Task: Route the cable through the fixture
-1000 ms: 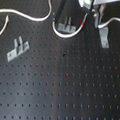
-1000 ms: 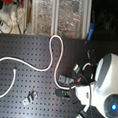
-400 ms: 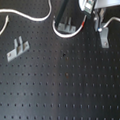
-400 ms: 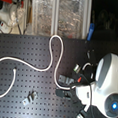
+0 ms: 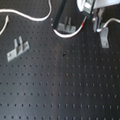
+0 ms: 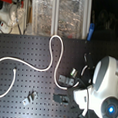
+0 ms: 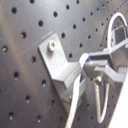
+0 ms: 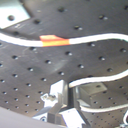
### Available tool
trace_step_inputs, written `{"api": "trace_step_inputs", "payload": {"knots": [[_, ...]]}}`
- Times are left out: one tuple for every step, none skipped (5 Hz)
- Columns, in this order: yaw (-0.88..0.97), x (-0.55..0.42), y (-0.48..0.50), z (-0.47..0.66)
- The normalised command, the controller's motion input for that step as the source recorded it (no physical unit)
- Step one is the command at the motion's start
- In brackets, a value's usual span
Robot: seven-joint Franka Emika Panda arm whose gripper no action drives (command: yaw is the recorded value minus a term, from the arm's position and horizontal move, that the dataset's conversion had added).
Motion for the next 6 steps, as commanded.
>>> {"api": "trace_step_inputs", "payload": {"knots": [[-0.16,0.297,0.07,0.13],[-0.08,0.289,0.08,0.25],[0.03,0.164,0.251,0.25],[0.14,-0.068,0.278,0.01],[0.12,-0.073,0.275,-0.01],[0.0,0.03,0.042,0.0]]}}
